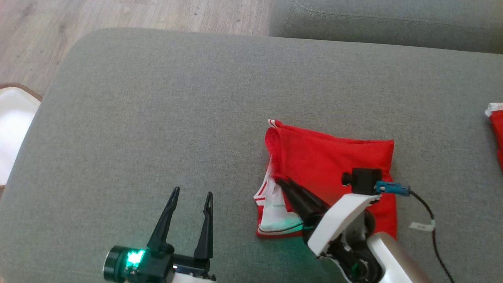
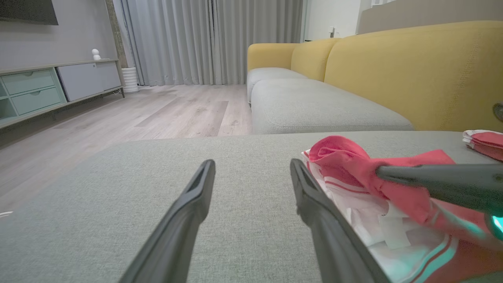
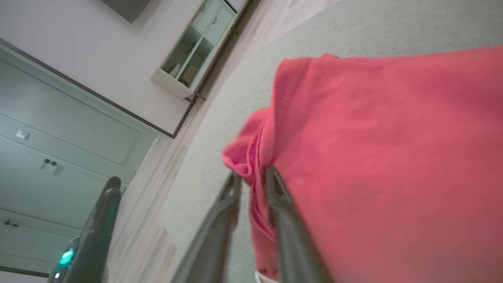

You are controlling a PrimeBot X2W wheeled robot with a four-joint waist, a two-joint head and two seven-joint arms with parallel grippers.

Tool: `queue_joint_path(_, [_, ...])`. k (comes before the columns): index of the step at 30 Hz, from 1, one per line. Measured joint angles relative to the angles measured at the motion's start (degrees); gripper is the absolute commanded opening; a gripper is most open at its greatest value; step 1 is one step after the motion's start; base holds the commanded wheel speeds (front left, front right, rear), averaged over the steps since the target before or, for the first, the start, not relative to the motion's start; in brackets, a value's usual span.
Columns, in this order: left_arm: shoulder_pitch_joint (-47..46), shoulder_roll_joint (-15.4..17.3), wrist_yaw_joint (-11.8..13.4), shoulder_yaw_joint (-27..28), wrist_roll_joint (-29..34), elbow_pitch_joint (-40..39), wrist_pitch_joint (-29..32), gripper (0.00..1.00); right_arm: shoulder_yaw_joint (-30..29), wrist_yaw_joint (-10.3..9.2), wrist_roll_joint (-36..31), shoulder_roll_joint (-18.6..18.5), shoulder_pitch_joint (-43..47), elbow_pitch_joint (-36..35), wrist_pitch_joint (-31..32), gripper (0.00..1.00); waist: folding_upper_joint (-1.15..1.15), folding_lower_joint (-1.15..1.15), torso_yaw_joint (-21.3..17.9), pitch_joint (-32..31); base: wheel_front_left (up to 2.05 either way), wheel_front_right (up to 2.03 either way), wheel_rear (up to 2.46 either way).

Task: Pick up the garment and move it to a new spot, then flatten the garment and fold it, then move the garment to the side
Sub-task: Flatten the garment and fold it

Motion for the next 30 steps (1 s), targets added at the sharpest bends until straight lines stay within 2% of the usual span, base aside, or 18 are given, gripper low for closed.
queue_joint_path(4, [0.01, -0.43, -0.02, 0.92, 0.3, 0.26, 0.01, 1.0, 2.4, 0.0, 3.25, 0.14, -1.43, 0.4, -3.55, 1.0, 0.0, 0.0, -0.44, -0.6, 0.0, 0.0, 0.0])
queue_joint_path(8, [0.3, -0.54, 0.04, 2.52, 0.3, -0.36, 0.01, 1.0, -1.02, 0.0, -0.85, -0.8, -1.54, 0.24, -7.16, 1.0, 0.0, 0.0, -1.51, -2.17, 0.0, 0.0, 0.0])
queue_joint_path(12, [3.07, -0.92, 1.13, 5.24, -0.25, -0.99, 0.0, 1.0, -7.71, 0.0, -4.89, -5.37, 0.97, -0.33, -12.39, 1.0, 0.0, -0.01, -3.08, -4.51, 0.0, 0.0, 0.0])
queue_joint_path(16, [5.65, -1.0, 1.55, 6.78, -0.34, -0.78, 0.01, 1.0, -12.65, 0.0, -13.45, -11.22, 6.19, 0.36, -19.86, 1.0, 0.0, -0.01, -5.14, -6.71, 0.0, 0.0, 0.0])
queue_joint_path(19, [5.97, -1.04, 1.51, 7.53, -0.38, -0.4, 0.01, 1.0, -14.57, 0.0, -19.25, -13.13, 9.33, 1.78, -26.07, 1.0, 0.0, -0.01, -6.55, -8.09, 0.0, 0.0, 0.0])
queue_joint_path(22, [6.91, -1.12, 1.47, 8.68, -0.37, -0.48, 0.0, 1.0, -18.57, 0.0, -25.51, -12.58, 11.67, 4.6, -29.33, 1.0, 0.0, -0.01, -7.81, -9.44, 0.0, 0.0, 0.0])
queue_joint_path(24, [8.75, -1.15, 1.47, 9.48, -0.36, -0.74, 0.01, 1.0, -21.58, 0.0, -27.94, -10.32, 13.18, 5.65, -29.93, 1.0, 0.0, -0.01, -8.61, -10.24, 0.0, 0.0, 0.0])
queue_joint_path(27, [12.23, -1.19, 0.94, 10.2, 0.11, -1.36, 0.01, 1.0, -23.29, 0.0, -31.9, -6.6, 15.56, 3.79, -29.93, 1.0, 0.0, -0.02, -9.74, -11.34, 0.0, 0.0, 0.0])
queue_joint_path(30, [14.0, -1.25, 0.13, 10.31, 1.11, -2.03, 0.01, 1.0, -23.61, 0.0, -33.9, -5.03, 17.17, 1.89, -29.93, 1.0, 0.0, -0.01, -10.45, -12.28, 0.0, 0.0, 0.0])
